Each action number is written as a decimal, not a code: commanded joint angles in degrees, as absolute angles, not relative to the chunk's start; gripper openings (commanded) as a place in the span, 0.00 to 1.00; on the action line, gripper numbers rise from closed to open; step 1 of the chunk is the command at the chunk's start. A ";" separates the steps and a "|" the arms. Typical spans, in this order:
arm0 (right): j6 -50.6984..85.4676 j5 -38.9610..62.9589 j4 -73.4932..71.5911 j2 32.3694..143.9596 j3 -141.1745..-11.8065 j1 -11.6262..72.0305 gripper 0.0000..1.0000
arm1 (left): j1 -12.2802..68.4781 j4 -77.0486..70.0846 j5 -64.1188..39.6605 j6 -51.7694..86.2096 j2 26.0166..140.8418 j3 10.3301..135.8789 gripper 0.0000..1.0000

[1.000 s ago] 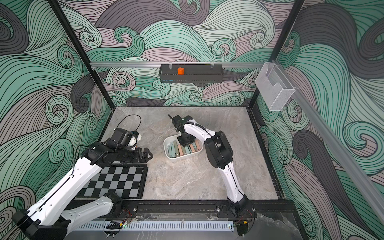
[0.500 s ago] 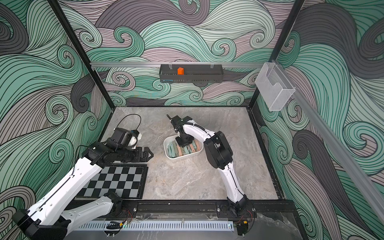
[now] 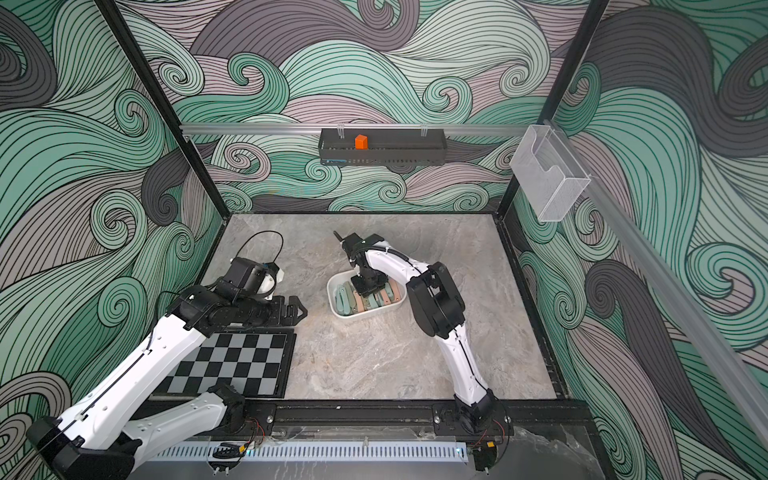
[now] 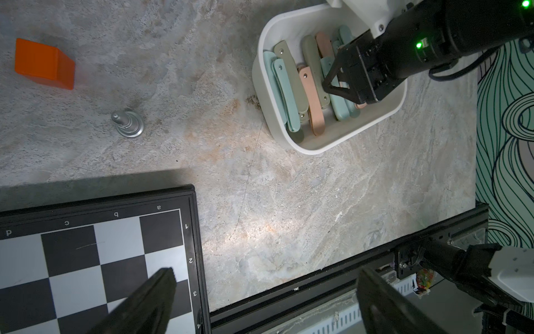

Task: Take the fruit knife out of the storage box
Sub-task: Pick up the fruit knife from the storage box.

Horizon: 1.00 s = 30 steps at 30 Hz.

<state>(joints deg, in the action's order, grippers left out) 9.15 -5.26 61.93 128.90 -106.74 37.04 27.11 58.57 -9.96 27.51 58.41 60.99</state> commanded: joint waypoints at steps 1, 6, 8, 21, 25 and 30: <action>8.83 -3.94 62.53 130.61 -106.02 37.00 0.34 | 26.86 58.14 -10.99 27.88 58.71 60.91 0.99; 8.44 -4.26 62.53 130.61 -105.92 36.92 0.27 | 26.86 57.90 -11.25 28.37 58.54 60.56 0.99; 8.31 -4.55 62.57 130.46 -105.91 36.96 0.23 | 26.81 57.87 -11.25 28.30 58.58 60.64 0.99; 7.91 -6.02 63.85 127.83 -108.16 36.45 0.21 | 26.81 59.25 -10.75 27.37 59.76 64.03 0.99; 8.51 -5.18 64.36 126.43 -109.05 35.90 0.22 | 26.84 59.89 -10.47 26.17 60.76 65.68 0.99; 8.71 -5.00 64.38 125.51 -109.15 35.63 0.21 | 26.86 60.18 -10.46 24.89 62.17 67.20 0.99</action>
